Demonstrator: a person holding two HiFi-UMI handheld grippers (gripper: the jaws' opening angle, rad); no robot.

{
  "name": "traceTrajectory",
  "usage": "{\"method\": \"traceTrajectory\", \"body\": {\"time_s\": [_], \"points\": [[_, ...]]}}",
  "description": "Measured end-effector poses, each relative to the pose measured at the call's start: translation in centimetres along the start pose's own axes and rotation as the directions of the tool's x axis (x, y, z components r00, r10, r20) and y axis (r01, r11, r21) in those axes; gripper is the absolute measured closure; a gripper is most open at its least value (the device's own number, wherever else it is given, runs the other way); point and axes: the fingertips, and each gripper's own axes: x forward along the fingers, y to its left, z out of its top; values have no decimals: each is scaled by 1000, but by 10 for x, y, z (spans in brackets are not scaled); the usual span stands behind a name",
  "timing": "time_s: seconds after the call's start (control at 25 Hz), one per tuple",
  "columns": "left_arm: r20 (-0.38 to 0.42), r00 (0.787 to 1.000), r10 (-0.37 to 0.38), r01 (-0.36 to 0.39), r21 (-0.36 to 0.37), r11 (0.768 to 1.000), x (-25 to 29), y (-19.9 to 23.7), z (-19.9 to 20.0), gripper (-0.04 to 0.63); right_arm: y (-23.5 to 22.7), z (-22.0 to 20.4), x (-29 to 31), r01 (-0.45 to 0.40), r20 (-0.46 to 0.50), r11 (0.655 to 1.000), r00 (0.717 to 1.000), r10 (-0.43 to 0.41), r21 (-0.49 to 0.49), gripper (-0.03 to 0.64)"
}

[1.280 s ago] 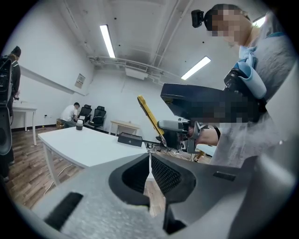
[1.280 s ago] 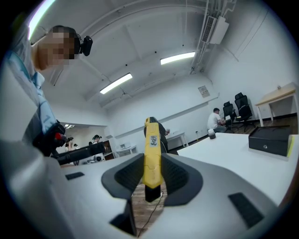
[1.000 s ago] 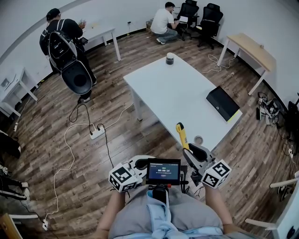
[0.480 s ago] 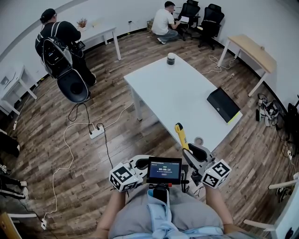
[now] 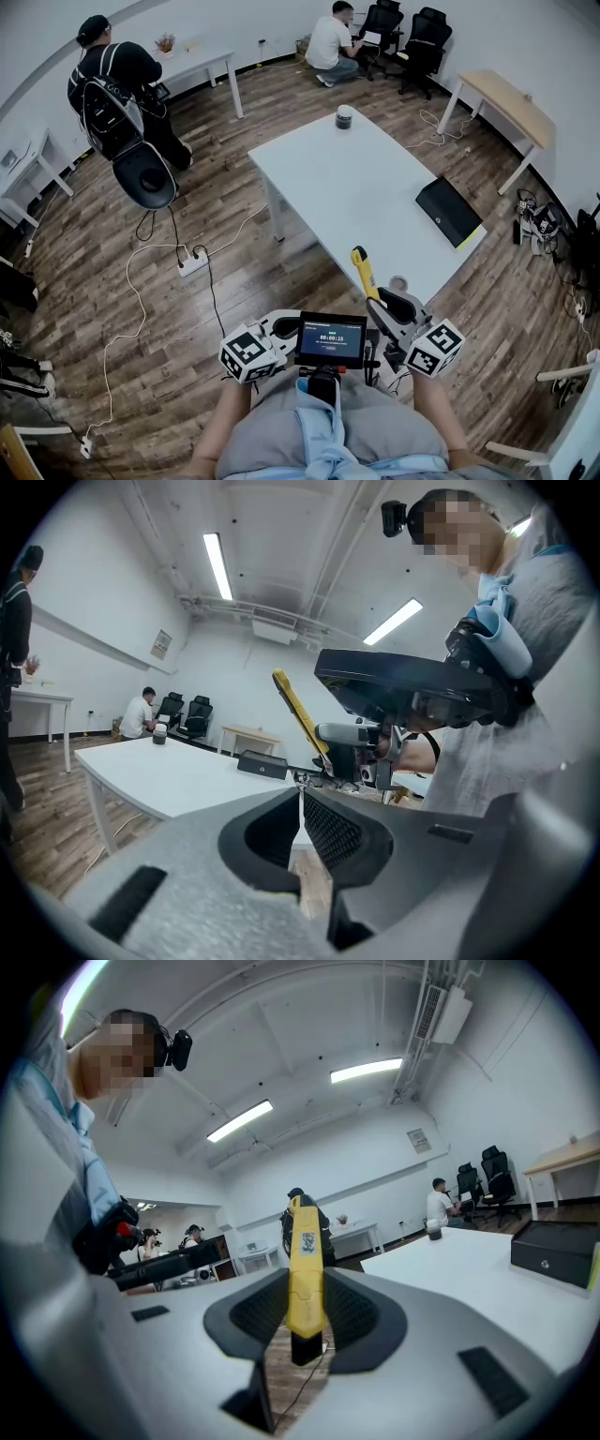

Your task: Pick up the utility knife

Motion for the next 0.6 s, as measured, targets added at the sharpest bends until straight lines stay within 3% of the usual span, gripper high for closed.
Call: {"method": "traceTrajectory", "body": {"time_s": [0.6], "points": [[3, 1000, 2, -2, -14, 1000, -1, 6, -2, 575, 0, -1, 6, -1, -16, 1000, 1000, 1, -4, 490]]}}
